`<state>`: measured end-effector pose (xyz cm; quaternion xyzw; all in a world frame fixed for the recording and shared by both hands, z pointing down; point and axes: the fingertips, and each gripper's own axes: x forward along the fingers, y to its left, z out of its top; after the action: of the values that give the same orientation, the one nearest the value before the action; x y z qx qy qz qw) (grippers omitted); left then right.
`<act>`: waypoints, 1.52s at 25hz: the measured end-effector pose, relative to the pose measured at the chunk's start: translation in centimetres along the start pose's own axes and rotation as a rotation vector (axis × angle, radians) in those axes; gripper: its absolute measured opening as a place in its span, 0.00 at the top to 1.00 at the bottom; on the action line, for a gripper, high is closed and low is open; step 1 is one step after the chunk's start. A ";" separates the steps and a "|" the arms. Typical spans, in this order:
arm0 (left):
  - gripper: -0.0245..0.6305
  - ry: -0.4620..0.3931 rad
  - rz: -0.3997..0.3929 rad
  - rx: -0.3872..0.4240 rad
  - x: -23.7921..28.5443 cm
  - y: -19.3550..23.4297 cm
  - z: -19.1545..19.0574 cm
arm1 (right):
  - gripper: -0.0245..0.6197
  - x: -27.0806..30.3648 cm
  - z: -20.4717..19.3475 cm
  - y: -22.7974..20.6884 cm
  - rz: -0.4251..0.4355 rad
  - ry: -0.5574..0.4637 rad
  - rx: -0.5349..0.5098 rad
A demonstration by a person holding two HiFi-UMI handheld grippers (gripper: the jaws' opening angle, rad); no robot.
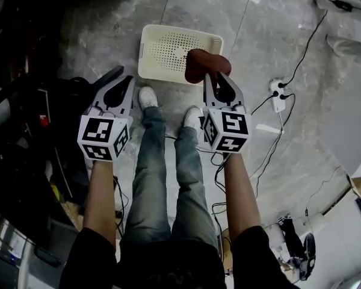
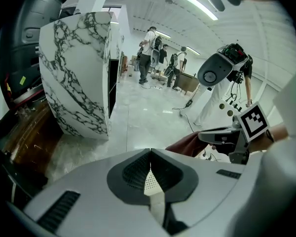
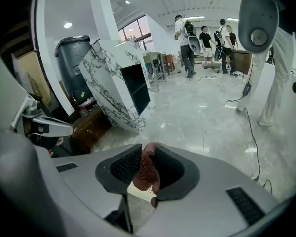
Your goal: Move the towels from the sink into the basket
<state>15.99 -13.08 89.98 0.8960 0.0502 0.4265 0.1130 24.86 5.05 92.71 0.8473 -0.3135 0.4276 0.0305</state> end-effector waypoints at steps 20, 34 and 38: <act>0.94 -0.006 -0.019 -0.016 -0.1 -1.0 -0.2 | 0.74 -0.5 -1.1 0.4 -0.002 0.032 0.001; 0.94 -0.099 -0.015 0.012 -5.6 -4.2 5.2 | 0.90 -7.4 5.4 2.1 -0.026 -0.099 0.011; 0.94 -0.140 -0.013 0.023 -7.6 -4.9 7.3 | 0.94 -9.8 7.5 3.1 -0.017 -0.138 0.006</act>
<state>16.87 -10.92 78.61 0.9245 0.0528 0.3614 0.1086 24.15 5.14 79.97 0.8775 -0.3064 0.3688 0.0100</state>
